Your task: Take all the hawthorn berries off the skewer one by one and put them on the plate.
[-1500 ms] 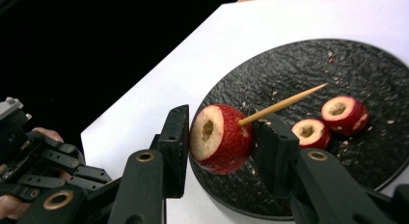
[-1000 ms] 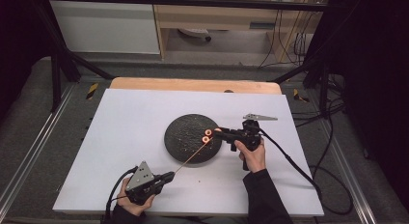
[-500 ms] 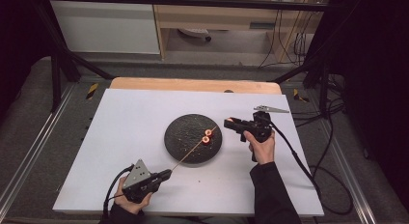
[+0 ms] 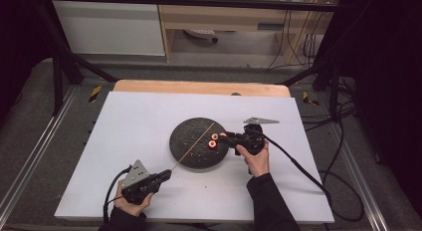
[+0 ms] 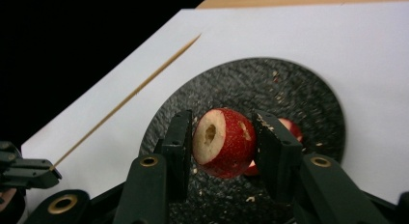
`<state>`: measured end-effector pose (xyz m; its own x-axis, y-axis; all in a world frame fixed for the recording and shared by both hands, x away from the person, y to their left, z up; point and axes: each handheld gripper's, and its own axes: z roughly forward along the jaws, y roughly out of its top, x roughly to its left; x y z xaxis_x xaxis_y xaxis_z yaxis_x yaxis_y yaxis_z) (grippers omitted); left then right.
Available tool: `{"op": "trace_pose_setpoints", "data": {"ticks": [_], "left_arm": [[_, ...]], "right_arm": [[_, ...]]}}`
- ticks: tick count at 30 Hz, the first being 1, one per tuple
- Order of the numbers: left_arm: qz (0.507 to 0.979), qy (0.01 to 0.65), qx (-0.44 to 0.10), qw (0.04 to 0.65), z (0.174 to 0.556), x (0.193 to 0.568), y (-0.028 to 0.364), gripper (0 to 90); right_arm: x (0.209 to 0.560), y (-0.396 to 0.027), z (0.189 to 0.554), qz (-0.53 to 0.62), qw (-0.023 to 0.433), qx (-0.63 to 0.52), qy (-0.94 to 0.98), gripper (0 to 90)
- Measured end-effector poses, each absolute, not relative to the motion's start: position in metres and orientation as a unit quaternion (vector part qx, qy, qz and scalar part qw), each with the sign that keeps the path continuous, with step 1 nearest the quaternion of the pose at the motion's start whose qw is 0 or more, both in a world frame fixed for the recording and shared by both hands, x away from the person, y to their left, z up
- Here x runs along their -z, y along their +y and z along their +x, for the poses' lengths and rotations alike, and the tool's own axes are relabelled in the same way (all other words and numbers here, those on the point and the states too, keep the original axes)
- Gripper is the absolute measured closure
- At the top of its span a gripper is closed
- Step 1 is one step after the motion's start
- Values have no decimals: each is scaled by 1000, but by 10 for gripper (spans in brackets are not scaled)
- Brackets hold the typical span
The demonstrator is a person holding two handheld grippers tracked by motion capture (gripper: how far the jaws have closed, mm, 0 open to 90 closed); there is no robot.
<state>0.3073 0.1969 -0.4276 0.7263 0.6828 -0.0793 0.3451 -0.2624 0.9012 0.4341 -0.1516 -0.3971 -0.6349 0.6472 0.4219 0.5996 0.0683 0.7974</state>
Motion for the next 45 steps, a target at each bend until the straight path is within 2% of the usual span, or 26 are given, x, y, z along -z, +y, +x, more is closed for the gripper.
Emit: {"op": "trace_pose_setpoints", "data": {"ticks": [13, 26, 37, 45], "left_arm": [[779, 331, -165, 506, 308, 429, 196, 879], [780, 331, -164, 505, 308, 429, 195, 879], [781, 331, -165, 504, 308, 428, 195, 878], [782, 332, -165, 501, 309, 427, 194, 878]], "right_arm": [[440, -120, 431, 424, 2, -493, 760, 613], [454, -114, 429, 423, 10, -472, 774, 597], [432, -125, 421, 407, 41, -479, 776, 487], [425, -147, 411, 396, 67, -476, 782, 263]]}}
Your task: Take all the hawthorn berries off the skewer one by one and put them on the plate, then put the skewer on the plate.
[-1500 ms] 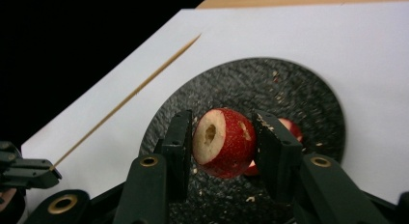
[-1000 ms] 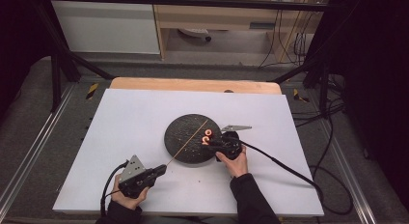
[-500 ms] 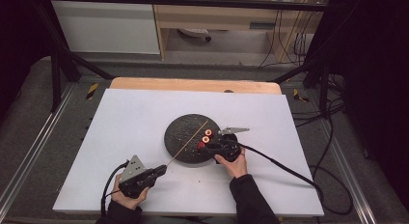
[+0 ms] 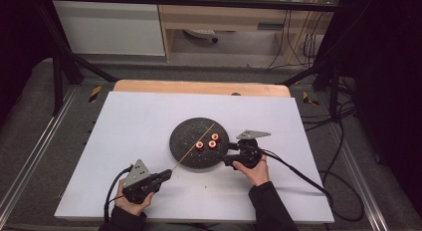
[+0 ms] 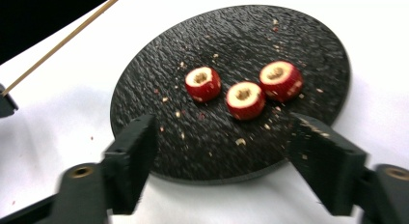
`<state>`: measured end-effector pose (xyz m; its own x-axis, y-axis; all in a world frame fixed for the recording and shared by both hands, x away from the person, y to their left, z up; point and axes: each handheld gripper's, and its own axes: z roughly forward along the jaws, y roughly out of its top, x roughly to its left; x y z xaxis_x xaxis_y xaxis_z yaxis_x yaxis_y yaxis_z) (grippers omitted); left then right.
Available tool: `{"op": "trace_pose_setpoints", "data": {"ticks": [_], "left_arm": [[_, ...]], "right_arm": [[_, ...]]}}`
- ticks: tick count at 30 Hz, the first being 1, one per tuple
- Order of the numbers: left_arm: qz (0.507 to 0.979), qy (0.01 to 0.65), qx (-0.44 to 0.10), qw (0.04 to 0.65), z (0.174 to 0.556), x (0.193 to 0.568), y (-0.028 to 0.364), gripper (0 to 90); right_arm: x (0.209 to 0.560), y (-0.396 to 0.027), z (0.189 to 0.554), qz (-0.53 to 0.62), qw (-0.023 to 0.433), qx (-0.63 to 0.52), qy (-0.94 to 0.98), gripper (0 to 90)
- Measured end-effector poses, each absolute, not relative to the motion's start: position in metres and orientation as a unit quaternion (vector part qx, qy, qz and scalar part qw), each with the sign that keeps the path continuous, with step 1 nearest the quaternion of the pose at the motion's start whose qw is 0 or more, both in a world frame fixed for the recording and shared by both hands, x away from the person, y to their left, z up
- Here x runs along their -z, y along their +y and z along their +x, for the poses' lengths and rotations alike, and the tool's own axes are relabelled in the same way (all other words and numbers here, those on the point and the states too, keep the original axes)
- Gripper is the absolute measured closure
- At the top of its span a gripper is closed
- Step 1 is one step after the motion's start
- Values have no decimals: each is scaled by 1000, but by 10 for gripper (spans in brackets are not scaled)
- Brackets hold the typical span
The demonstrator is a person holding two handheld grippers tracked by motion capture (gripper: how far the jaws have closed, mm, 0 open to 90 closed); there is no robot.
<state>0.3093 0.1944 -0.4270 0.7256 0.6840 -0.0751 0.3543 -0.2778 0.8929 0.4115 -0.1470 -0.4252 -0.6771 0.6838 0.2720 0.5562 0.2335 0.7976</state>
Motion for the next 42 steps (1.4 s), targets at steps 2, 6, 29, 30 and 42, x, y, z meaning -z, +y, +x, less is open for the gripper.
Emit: {"op": "trace_pose_setpoints", "data": {"ticks": [2, 6, 29, 30, 42], "left_arm": [[783, 332, -164, 499, 310, 427, 194, 878], [785, 332, -163, 497, 311, 426, 192, 878], [793, 345, -161, 476, 335, 406, 187, 878], [793, 345, -162, 475, 337, 404, 186, 878], [790, 360, -164, 468, 358, 395, 176, 878]], "right_arm": [[426, -153, 409, 397, 70, -473, 784, 204], [429, -166, 405, 395, 86, -469, 785, 99], [454, -223, 377, 400, 119, -421, 805, 7], [454, -223, 377, 400, 119, -421, 805, 7], [453, -232, 373, 410, 123, -429, 796, 8]]}}
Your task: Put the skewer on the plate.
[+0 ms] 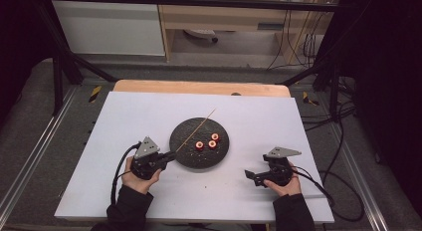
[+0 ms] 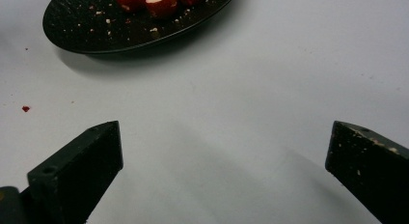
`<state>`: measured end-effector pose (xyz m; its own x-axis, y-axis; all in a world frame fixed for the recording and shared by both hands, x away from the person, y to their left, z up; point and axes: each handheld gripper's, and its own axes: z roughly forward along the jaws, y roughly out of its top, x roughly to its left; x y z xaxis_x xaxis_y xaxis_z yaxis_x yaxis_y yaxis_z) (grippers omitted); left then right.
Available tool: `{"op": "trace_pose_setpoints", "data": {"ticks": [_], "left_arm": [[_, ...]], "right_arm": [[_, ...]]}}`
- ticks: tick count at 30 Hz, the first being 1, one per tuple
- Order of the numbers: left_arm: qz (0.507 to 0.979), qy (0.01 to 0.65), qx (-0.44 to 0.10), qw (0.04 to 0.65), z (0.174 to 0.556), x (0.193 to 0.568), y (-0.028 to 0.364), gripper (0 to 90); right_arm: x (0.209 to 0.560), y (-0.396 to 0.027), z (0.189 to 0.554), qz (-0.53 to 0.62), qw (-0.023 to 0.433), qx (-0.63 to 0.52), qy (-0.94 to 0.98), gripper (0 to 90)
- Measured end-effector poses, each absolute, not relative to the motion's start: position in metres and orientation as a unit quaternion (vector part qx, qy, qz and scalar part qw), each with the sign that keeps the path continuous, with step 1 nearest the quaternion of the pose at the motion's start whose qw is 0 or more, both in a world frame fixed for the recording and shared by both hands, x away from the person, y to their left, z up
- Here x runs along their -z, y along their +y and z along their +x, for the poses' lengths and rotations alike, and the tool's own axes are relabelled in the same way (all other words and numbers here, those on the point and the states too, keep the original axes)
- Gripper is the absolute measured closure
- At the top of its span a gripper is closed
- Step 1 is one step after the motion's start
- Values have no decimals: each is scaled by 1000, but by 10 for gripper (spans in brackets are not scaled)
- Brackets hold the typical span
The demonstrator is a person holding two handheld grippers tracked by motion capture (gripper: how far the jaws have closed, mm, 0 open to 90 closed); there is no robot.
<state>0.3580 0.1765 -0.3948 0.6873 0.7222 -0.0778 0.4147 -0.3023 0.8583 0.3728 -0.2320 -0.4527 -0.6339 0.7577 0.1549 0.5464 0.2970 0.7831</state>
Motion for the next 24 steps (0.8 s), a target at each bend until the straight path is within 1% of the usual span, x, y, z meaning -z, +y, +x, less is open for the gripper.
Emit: {"op": "trace_pose_setpoints", "data": {"ticks": [15, 24], "left_arm": [[793, 384, -163, 444, 386, 404, 157, 878], [804, 394, -177, 410, 394, 417, 147, 878]], "right_arm": [[452, -235, 371, 408, 124, -433, 794, 10], [452, -234, 370, 409, 122, -433, 794, 11]]}}
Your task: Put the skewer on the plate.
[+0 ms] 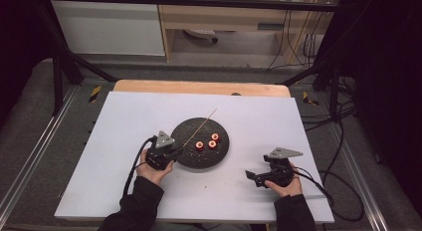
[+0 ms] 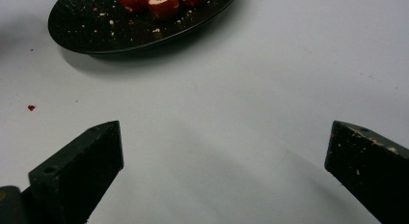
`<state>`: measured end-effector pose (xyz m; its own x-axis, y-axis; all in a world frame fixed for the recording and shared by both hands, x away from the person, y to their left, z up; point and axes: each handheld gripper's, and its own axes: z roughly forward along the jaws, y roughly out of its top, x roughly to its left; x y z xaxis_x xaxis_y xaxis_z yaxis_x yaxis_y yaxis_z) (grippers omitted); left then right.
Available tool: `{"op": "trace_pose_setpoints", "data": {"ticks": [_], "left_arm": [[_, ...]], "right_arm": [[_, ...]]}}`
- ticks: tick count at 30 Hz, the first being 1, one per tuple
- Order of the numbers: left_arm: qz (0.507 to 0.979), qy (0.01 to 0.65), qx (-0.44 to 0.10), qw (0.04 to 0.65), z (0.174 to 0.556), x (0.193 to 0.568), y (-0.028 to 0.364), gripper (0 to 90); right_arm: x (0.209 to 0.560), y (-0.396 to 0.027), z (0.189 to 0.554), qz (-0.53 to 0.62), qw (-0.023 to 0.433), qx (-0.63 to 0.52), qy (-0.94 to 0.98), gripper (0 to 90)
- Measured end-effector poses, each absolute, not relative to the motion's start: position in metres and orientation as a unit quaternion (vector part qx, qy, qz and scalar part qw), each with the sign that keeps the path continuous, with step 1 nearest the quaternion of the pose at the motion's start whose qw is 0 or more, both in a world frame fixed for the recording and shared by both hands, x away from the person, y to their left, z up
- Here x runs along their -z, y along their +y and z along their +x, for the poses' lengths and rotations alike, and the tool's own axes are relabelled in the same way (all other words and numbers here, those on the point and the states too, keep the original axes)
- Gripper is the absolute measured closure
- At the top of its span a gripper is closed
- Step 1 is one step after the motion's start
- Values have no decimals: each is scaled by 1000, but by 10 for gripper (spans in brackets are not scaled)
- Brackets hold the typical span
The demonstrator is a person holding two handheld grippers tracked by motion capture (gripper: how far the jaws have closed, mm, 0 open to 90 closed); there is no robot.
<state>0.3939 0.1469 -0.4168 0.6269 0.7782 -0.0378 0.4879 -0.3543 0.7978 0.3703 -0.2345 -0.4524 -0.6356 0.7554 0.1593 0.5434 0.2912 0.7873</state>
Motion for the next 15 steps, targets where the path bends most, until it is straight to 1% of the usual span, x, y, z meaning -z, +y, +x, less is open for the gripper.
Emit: {"op": "trace_pose_setpoints", "data": {"ticks": [8, 15], "left_arm": [[809, 406, -178, 385, 400, 430, 142, 878], [813, 407, -181, 375, 401, 437, 137, 878]], "right_arm": [[453, -234, 370, 409, 122, -432, 794, 13], [453, -234, 370, 410, 123, -432, 794, 14]]}}
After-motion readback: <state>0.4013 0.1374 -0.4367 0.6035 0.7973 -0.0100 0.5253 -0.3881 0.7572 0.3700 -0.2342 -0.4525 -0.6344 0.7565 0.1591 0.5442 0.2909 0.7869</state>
